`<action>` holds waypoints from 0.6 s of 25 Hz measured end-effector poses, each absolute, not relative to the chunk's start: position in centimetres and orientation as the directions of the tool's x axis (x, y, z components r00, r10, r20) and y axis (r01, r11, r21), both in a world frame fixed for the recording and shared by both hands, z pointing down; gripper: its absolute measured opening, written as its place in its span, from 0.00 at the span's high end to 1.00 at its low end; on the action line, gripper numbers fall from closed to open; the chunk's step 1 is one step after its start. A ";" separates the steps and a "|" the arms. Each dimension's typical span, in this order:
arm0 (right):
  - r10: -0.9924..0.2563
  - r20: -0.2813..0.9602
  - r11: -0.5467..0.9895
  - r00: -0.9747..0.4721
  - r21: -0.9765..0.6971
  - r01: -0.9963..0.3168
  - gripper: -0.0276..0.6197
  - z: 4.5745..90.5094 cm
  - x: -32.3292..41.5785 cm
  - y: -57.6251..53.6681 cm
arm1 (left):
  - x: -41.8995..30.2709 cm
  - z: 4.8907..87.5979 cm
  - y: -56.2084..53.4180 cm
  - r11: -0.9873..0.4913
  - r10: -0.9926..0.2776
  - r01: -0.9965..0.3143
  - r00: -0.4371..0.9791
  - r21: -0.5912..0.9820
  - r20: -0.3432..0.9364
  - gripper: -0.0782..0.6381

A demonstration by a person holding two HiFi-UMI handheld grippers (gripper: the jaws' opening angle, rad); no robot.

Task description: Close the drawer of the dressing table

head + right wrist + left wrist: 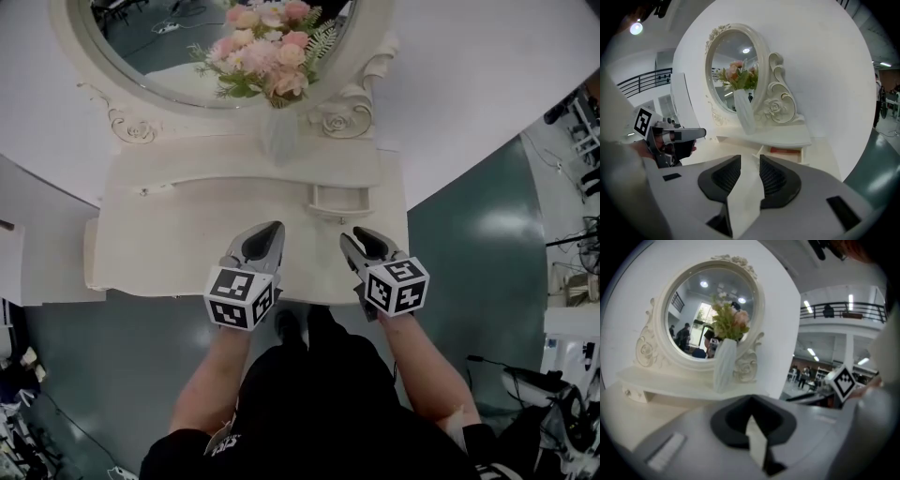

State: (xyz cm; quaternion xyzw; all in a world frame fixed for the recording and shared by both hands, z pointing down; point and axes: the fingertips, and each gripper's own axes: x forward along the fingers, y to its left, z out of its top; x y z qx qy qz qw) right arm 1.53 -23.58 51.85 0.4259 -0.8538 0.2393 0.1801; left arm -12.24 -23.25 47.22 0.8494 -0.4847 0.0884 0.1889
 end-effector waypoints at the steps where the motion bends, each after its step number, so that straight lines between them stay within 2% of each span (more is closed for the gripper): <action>1: -0.643 0.522 0.514 -0.560 -0.248 -0.821 0.77 52.6 1.7 -24.0 | -12.2 47.5 -23.5 -0.458 -0.788 -0.857 0.514 0.236 0.339 0.88; 15: -0.611 0.637 0.412 -0.470 -0.252 -0.876 0.74 61.2 2.6 -27.1 | -10.7 50.4 -25.1 -0.439 -0.761 -0.867 0.499 0.238 0.415 0.88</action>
